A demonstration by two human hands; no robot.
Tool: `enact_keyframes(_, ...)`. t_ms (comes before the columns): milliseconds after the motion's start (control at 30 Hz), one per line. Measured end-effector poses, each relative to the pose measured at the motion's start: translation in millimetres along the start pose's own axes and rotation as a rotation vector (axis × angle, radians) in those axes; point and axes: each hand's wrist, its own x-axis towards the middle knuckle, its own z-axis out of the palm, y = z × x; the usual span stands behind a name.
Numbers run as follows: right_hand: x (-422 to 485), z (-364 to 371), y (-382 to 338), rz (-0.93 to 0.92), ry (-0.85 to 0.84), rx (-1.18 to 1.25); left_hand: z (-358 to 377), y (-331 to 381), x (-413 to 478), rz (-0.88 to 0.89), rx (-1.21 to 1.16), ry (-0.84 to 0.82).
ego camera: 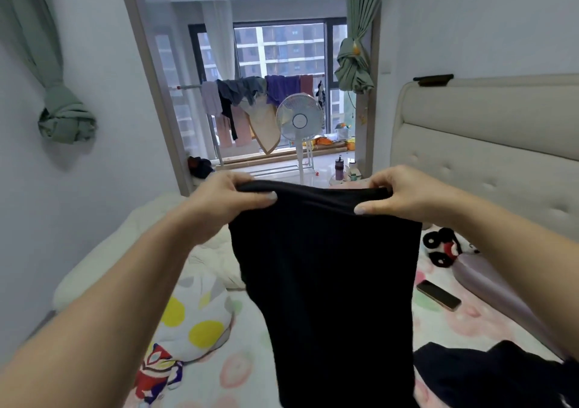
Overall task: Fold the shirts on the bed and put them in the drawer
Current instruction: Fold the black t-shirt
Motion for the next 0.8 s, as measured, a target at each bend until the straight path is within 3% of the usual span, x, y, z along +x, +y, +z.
enact_keyframes(133,-3,18,8,0.008,-0.041,0.327,-14,21,1,0.060,-0.065,0.060)
enact_keyframes(267,-4,29,9,-0.021,-0.101,0.455,-30,25,-6,0.075,0.117,0.205)
enact_keyframes(333,-2,33,5,-0.031,-0.070,0.521,-35,21,-9,0.062,0.288,0.279)
enact_keyframes(400,1,38,-7,-0.077,-0.011,0.588,-31,17,-12,0.033,0.690,0.294)
enact_keyframes(467,5,45,-30,-0.158,0.004,0.566,-9,14,-12,0.079,0.887,0.129)
enact_keyframes(567,13,56,-61,-0.289,0.003,0.421,34,21,-7,0.190,0.518,-0.089)
enact_keyframes(667,15,50,-67,-0.266,0.098,0.339,42,26,1,0.170,0.394,-0.012)
enact_keyframes(800,6,32,-42,-0.118,-0.141,0.223,27,33,11,0.180,0.490,0.197)
